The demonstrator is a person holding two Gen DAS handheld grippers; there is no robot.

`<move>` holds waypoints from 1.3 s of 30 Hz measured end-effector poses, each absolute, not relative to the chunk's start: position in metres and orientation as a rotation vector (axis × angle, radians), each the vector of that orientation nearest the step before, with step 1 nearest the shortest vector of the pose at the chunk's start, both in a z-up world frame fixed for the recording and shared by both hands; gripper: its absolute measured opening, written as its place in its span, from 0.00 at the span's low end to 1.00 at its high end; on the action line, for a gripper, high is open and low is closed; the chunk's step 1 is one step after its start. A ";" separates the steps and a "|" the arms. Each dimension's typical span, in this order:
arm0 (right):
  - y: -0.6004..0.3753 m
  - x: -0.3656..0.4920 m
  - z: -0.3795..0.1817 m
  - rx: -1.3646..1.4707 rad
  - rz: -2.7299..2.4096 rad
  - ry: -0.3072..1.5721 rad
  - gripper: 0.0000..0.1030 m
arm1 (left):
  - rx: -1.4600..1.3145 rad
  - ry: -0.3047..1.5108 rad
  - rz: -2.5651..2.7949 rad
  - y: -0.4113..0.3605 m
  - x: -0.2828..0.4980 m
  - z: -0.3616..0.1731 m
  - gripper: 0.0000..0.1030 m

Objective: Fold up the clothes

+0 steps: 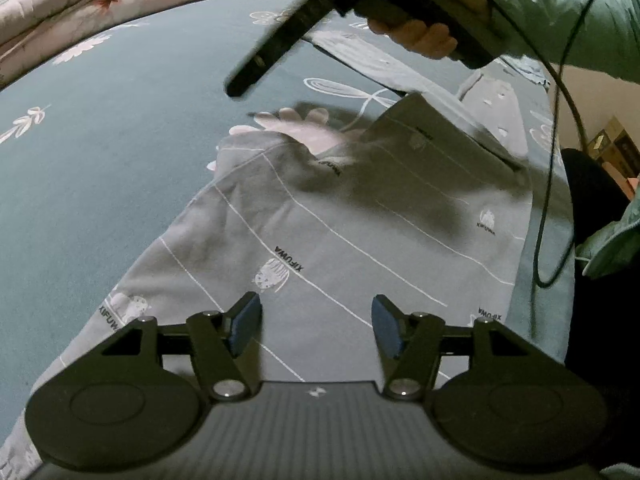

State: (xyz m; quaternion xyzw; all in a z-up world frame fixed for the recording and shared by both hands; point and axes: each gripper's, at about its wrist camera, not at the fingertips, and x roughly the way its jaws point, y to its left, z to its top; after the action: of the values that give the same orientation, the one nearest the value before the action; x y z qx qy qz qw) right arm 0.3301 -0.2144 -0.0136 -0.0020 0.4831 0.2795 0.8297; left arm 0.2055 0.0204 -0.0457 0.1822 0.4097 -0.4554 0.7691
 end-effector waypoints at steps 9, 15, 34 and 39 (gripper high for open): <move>-0.173 0.289 -0.018 -0.329 0.880 0.972 0.46 | 0.401 0.900 -0.987 0.019 0.205 -0.045 0.64; -0.173 0.307 -0.029 -0.262 0.958 0.982 0.24 | 0.413 0.903 -0.985 0.016 0.203 -0.046 0.67; -0.192 0.311 -0.017 0.210 0.860 1.048 0.10 | 0.212 0.929 -0.846 0.043 0.237 -0.020 0.66; -0.199 0.321 -0.056 0.256 0.710 1.149 0.00 | 0.247 0.974 -0.756 0.056 0.240 -0.036 0.66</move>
State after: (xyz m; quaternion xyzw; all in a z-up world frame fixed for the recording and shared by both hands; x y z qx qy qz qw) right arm 0.3212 -0.1991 -0.0557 0.1181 0.5303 0.3275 0.7730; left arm 0.2396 0.0556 -0.0361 0.1154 0.4555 -0.3538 0.8087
